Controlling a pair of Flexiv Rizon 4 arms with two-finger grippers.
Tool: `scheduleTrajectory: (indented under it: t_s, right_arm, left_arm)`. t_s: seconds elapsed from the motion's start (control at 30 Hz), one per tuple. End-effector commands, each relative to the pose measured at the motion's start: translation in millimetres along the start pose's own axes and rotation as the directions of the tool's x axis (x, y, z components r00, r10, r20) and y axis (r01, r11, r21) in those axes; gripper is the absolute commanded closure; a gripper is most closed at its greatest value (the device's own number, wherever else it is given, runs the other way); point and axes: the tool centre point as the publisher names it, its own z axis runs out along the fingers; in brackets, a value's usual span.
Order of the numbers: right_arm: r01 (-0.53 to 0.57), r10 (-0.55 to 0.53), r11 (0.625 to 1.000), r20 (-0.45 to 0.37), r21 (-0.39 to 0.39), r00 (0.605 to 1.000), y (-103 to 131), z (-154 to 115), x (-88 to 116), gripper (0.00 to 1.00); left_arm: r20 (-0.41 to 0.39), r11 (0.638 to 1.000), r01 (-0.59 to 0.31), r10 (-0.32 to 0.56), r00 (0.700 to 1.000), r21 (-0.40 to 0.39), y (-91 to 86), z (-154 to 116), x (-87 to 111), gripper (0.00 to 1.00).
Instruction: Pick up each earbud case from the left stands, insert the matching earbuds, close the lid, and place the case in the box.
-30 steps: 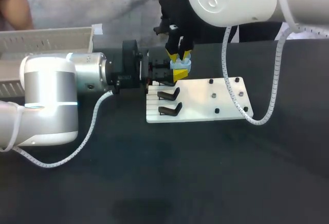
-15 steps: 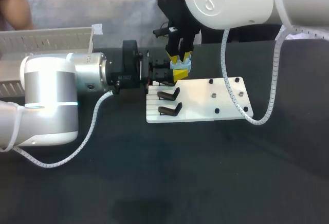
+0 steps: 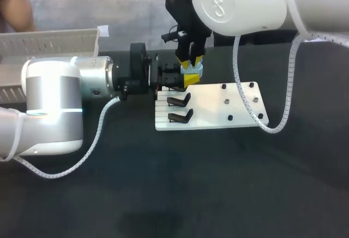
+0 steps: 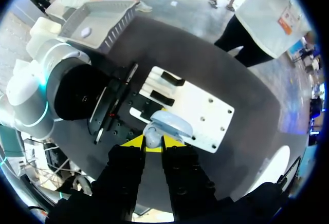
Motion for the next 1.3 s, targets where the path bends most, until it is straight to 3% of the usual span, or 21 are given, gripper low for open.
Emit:
scheduleTrajectory:
  t_s: [0.03, 0.27, 0.47, 0.6, 0.8, 0.97, 1.3]
  right_arm:
    - [-0.001, 0.001, 1.0, -0.002, 0.01, 1.0, 1, 2, 1, 0.89]
    - [-0.001, 0.001, 1.0, 0.004, 0.011, 1.0, 1, 0, 1, 0.64]
    - [-0.005, 0.005, 1.0, 0.021, 0.012, 1.0, 1, -4, 0, 0.65]
    - [-0.013, 0.016, 1.0, 0.089, -0.026, 0.996, 1, -19, -4, 0.68]
    - [-0.082, 0.094, 0.995, 0.26, -0.058, 0.961, -19, -20, -33, 0.68]
    - [-0.176, 0.184, 0.983, 0.331, -0.057, 0.925, -44, -4, -54, 0.65]
    - [-0.211, 0.219, 0.976, 0.274, -0.056, 0.936, -49, 8, -39, 0.66]
  left_arm:
    - [0.004, 1.0, -0.004, 0.004, 1.0, -0.007, -0.7, 0, 0.1, 1.0]
    - [0.004, 1.0, -0.004, 0.004, 1.0, -0.007, -0.7, 0, 0.1, 1.0]
    - [0.004, 1.0, -0.004, 0.004, 1.0, -0.007, -0.7, 0, 0.1, 1.0]
    - [0.004, 1.0, -0.004, 0.004, 1.0, -0.007, -0.7, 0, 0.1, 1.0]
    - [0.004, 1.0, -0.004, 0.004, 1.0, -0.007, -0.7, 0, 0.1, 1.0]
    - [0.004, 1.0, -0.004, 0.004, 1.0, -0.007, -0.7, 0, 0.1, 1.0]
    - [0.004, 1.0, -0.004, 0.004, 1.0, -0.007, -0.7, 0, 0.1, 1.0]
